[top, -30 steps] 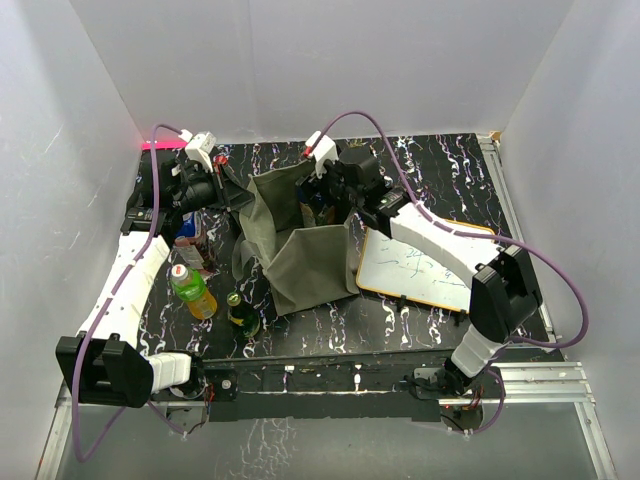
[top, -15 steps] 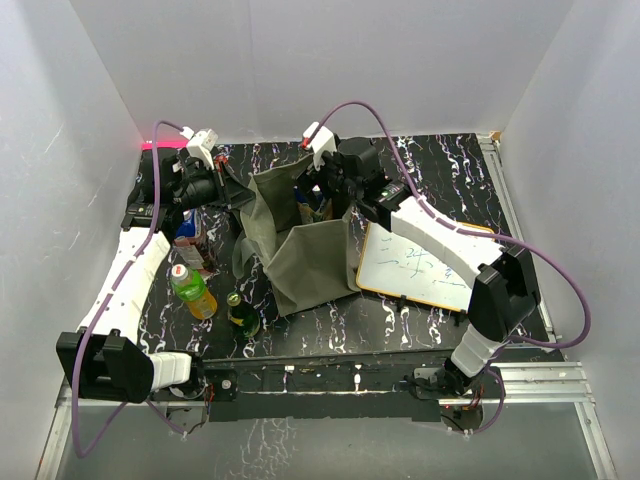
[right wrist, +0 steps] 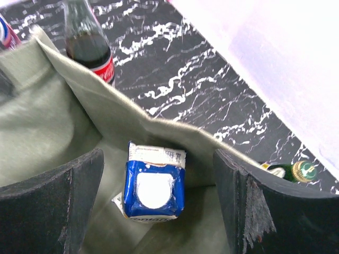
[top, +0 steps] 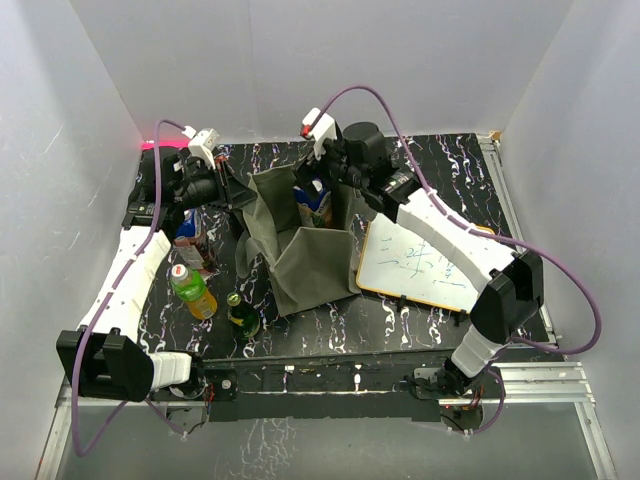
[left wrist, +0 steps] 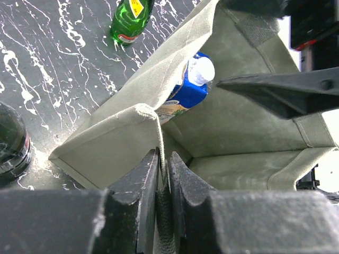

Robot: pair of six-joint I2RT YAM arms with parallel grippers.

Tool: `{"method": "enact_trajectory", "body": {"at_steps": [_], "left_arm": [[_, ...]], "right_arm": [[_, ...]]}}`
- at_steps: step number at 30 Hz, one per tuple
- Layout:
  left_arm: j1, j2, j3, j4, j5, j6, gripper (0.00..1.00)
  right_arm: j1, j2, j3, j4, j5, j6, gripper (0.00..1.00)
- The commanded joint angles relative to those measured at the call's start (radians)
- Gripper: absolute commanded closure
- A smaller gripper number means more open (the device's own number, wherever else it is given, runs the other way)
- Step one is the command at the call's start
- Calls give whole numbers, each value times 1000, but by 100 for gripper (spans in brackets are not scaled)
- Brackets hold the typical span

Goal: Place the beverage into the canvas bag

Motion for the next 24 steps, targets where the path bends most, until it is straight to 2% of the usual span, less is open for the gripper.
{"method": "enact_trajectory", "body": {"at_steps": [1, 7, 12, 16, 20, 24], "left_arm": [[-4, 5, 44, -18, 26, 7, 85], [-4, 3, 62, -14, 39, 6, 66], [-4, -4, 99, -39, 53, 39, 42], [-3, -23, 149, -82, 85, 119, 26], [5, -49, 201, -126, 95, 191, 18], [45, -48, 253, -158, -24, 171, 18]], "right_arm": [[-3, -82, 119, -13, -45, 16, 14], [-3, -111, 182, -98, -152, 4, 15], [-3, -136, 192, -154, -242, -26, 15], [-2, -154, 194, -223, -326, -74, 15], [-4, -175, 185, -284, -405, -119, 15], [-9, -193, 192, -319, -448, -134, 15]]}}
